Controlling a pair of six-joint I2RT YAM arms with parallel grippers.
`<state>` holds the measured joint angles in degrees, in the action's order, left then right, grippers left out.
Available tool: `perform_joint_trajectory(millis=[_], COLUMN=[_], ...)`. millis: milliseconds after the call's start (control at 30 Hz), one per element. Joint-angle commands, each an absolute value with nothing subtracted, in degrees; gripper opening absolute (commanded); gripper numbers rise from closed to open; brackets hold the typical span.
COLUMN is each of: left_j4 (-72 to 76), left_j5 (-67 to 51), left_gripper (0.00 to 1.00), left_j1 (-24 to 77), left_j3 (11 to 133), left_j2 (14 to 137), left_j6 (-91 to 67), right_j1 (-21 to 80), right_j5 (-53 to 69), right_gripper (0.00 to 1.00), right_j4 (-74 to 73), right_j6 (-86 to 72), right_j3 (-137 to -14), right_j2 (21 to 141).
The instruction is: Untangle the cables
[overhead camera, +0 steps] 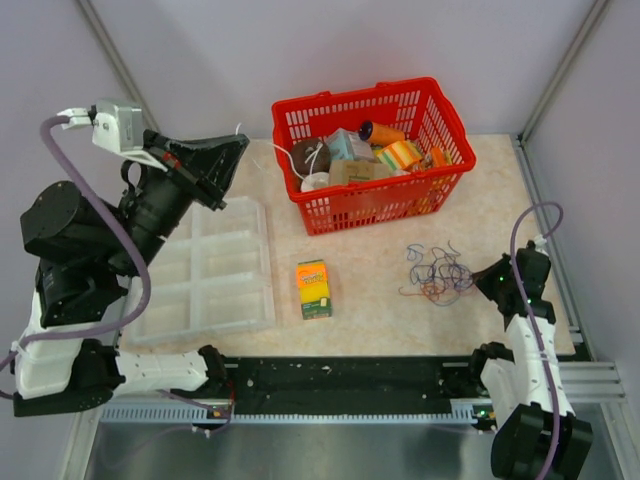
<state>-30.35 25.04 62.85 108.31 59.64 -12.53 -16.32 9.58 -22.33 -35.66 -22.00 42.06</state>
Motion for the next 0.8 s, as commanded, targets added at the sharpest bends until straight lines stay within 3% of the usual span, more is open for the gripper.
perform_joint_trajectory(millis=[0, 133, 233, 400, 600, 767], left_j4=[-33.04, -27.63, -18.66, -35.94, -32.96, -35.33], left_j5=[43.73, 56.13, 57.05, 32.01, 29.1, 28.39], left_gripper=[0.0, 0.0, 0.0, 0.0, 0.0, 0.0], left_j1=[62.93, 62.41, 56.63, 28.59, 19.7, 16.09], left_j3=[116.96, 113.84, 105.32, 110.47, 109.24, 119.77], left_j2=[63.97, 64.34, 63.19, 73.72, 74.62, 77.69], left_j6=[3.21, 15.0, 20.99, -1.38, -10.36, -13.36], right_j1=[-16.79, -16.79, -16.79, -16.79, -16.79, -16.79], right_j5=[10.02, 10.37, 10.9, 12.3, 13.01, 14.76], right_gripper=[0.01, 0.01, 0.01, 0.01, 0.01, 0.01], right_j4=[-20.3, -19.78, -18.99, -17.58, -16.96, -15.74], right_j6=[-33.66, -33.57, -33.66, -33.58, -33.4, -33.4], right_j3=[-21.97, -21.53, -21.18, -20.13, -20.13, -19.6], right_j2=[41.4, 41.57, 41.48, 42.01, 41.57, 42.71])
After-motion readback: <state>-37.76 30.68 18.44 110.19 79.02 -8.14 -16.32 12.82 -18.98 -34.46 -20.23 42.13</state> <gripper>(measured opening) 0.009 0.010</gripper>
